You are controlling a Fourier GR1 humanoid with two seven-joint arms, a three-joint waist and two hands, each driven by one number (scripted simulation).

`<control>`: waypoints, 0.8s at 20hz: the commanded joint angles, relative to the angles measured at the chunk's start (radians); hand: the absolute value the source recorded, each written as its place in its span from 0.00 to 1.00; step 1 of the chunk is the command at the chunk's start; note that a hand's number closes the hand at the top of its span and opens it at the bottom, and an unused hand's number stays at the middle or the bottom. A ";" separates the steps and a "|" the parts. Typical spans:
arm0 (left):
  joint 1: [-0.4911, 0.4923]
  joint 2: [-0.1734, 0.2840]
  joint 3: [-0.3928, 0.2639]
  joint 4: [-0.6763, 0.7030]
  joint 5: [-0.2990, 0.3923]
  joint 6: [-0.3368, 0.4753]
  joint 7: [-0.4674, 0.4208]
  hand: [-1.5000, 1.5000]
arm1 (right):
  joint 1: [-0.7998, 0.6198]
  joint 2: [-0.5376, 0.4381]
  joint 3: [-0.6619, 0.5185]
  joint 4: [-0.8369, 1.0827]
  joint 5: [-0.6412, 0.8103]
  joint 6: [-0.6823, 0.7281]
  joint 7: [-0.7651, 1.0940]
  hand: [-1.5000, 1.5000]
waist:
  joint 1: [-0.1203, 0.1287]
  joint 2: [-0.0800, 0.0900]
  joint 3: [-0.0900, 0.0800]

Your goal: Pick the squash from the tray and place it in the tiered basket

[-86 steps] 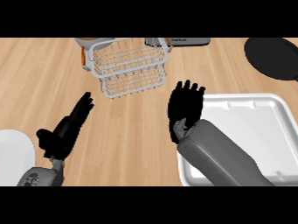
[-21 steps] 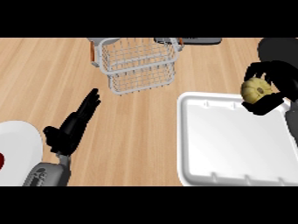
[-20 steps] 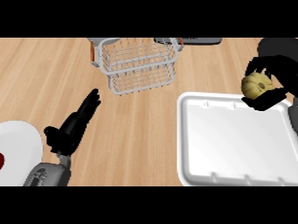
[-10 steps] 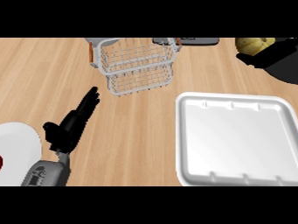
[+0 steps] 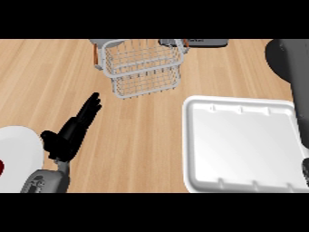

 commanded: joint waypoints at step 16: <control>-0.086 -0.067 -0.020 0.024 -0.044 0.046 0.045 0.50 | -0.347 0.249 0.021 0.524 0.065 -0.247 -0.016 1.00 | 0.023 0.014 -0.001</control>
